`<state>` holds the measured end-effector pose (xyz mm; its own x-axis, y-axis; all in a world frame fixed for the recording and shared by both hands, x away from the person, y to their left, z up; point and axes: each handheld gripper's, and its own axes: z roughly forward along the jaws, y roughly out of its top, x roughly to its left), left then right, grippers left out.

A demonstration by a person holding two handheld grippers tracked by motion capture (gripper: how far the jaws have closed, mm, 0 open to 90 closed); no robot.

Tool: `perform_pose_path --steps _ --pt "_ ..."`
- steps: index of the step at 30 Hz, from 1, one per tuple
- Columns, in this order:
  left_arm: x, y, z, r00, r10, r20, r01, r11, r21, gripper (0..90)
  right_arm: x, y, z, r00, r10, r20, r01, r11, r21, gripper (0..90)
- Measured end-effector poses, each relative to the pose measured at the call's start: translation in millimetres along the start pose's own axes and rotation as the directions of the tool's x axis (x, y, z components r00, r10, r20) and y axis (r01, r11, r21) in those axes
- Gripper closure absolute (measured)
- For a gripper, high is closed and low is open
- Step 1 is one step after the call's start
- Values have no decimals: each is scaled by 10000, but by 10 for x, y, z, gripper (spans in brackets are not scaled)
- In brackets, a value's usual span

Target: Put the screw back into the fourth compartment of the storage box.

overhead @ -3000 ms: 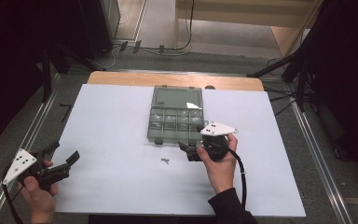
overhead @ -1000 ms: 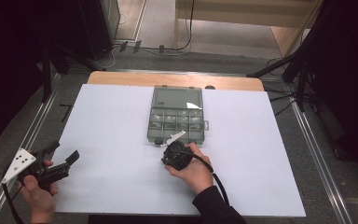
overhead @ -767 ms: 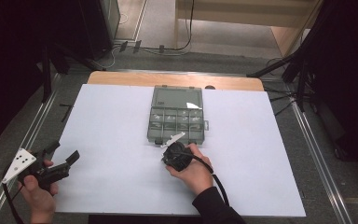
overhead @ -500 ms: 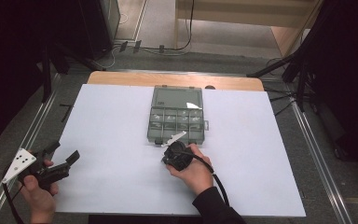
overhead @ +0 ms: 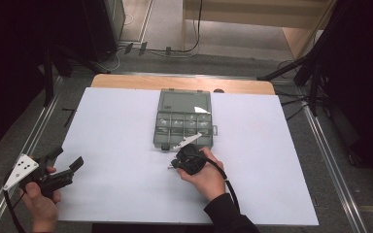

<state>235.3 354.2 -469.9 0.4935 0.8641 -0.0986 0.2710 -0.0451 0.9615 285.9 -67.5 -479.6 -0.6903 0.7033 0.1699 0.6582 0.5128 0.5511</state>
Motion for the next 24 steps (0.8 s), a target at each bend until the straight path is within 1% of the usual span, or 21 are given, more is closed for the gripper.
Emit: perform_pose_path --steps 7,10,14,18,24 --pt "-7 0 5 10000 5 22 -5 10000 -51 137 -70 17 -117 9998 121 -138 -124 9997 -224 897" --pt "-10 0 4 10000 46 11 -46 10000 -47 138 -82 36 -165 9997 212 -138 -216 9993 -304 897" --pt "-14 2 3 10000 60 -4 -60 10000 -58 137 -119 50 -215 9997 193 -167 -199 9990 -394 897" --pt "-14 2 4 10000 69 3 -69 10000 -51 138 -161 71 -267 9993 309 -187 -316 9987 -388 897" --pt "-21 0 15 9999 119 13 -119 9999 22 137 -220 103 -351 9994 305 -135 -312 9982 -506 897"
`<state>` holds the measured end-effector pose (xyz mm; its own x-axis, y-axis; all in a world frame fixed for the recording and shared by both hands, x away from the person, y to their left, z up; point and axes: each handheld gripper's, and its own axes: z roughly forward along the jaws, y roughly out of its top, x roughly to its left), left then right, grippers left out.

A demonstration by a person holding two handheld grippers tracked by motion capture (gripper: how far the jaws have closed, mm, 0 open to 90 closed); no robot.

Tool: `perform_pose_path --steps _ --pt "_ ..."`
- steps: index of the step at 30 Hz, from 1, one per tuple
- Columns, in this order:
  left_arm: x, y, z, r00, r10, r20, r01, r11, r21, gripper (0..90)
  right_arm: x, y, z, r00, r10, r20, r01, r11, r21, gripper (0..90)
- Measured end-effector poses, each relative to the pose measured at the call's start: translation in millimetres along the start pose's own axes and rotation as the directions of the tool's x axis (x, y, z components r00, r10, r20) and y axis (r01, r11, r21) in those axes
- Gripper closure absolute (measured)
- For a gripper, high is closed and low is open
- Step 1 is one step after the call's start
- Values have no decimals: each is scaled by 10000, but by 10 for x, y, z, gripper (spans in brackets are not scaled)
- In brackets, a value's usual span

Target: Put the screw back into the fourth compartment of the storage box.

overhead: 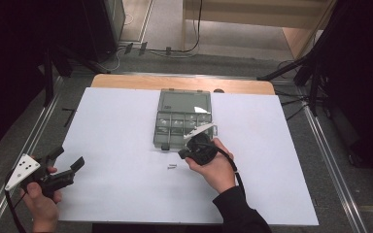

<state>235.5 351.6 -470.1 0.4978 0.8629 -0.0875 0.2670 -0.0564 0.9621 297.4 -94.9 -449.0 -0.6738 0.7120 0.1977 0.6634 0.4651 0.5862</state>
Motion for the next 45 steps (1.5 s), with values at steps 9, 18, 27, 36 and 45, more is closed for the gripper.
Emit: perform_pose_path --steps 9,18,27,36,45 --pt "3 -4 4 10000 -59 61 59 10000 18 137 -105 62 -152 9997 122 208 -118 9998 -171 897" --pt "4 -2 0 10000 -75 49 75 10000 -3 137 -258 147 -266 9989 359 296 -352 9991 -250 897" --pt "0 -3 2 10000 -68 63 68 10000 9 137 -482 208 -382 9957 641 669 -616 9974 -386 897" --pt "-2 -4 7 10000 -31 75 30 10000 44 137 -698 288 -393 9908 984 929 -956 9948 -341 897" --pt "2 -6 8 9999 -71 106 70 10000 34 137 -872 455 -346 9853 1041 1354 -1044 9945 -48 897"
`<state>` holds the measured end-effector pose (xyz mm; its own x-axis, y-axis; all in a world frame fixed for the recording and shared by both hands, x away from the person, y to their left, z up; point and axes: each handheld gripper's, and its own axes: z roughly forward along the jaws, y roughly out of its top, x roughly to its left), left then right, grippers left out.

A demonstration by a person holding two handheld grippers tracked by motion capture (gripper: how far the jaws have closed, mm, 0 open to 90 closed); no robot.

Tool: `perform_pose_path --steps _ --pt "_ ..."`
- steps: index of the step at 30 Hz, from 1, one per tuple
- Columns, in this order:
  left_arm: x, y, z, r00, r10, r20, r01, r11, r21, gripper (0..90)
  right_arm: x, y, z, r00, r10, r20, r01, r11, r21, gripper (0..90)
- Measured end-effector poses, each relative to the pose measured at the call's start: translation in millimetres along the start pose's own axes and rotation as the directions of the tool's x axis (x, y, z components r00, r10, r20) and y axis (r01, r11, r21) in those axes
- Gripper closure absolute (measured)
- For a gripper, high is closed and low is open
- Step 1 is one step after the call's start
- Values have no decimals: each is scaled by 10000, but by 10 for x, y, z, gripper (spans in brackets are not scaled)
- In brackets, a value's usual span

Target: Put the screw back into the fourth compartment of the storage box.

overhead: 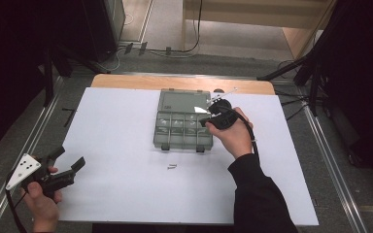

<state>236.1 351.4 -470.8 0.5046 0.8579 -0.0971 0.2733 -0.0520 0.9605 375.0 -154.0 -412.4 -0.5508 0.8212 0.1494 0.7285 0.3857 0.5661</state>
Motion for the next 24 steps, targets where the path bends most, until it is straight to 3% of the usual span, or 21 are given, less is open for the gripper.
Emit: perform_pose_path --steps 12,24 --pt "-1 1 3 10000 -25 24 25 10000 -25 137 -165 137 291 9985 353 420 -385 9962 781 897" --pt "2 -1 7 10000 -50 42 50 10000 -45 137 -254 133 552 9958 297 862 -420 9885 1451 896"
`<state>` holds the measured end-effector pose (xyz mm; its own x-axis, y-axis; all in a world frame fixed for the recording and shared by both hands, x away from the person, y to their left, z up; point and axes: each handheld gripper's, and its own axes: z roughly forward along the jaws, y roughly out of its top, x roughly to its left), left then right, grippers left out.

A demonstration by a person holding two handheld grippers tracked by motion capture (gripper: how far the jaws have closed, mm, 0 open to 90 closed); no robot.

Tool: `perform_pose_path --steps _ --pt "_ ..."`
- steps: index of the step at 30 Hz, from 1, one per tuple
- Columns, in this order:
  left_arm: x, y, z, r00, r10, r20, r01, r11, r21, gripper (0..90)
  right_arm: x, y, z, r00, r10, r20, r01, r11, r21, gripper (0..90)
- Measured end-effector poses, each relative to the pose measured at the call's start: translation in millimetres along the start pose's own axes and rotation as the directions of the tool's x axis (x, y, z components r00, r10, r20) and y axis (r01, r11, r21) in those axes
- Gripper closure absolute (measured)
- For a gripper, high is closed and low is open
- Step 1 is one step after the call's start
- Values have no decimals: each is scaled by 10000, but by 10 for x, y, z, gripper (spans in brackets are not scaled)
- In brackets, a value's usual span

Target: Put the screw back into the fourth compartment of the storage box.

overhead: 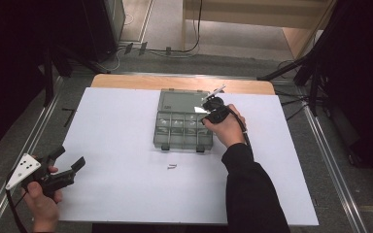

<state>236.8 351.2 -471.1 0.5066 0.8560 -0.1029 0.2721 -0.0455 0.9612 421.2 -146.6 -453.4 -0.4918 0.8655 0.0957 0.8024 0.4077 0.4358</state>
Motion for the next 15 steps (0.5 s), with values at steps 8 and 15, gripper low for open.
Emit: perform_pose_path --steps 8,15 --pt "3 -1 2 10000 3 16 -3 10000 30 138 4 3 60 9999 -92 83 91 9998 171 827" --pt "0 0 4 10000 -3 33 3 10000 8 137 -4 -9 -63 9998 90 -185 -93 9997 -204 688"
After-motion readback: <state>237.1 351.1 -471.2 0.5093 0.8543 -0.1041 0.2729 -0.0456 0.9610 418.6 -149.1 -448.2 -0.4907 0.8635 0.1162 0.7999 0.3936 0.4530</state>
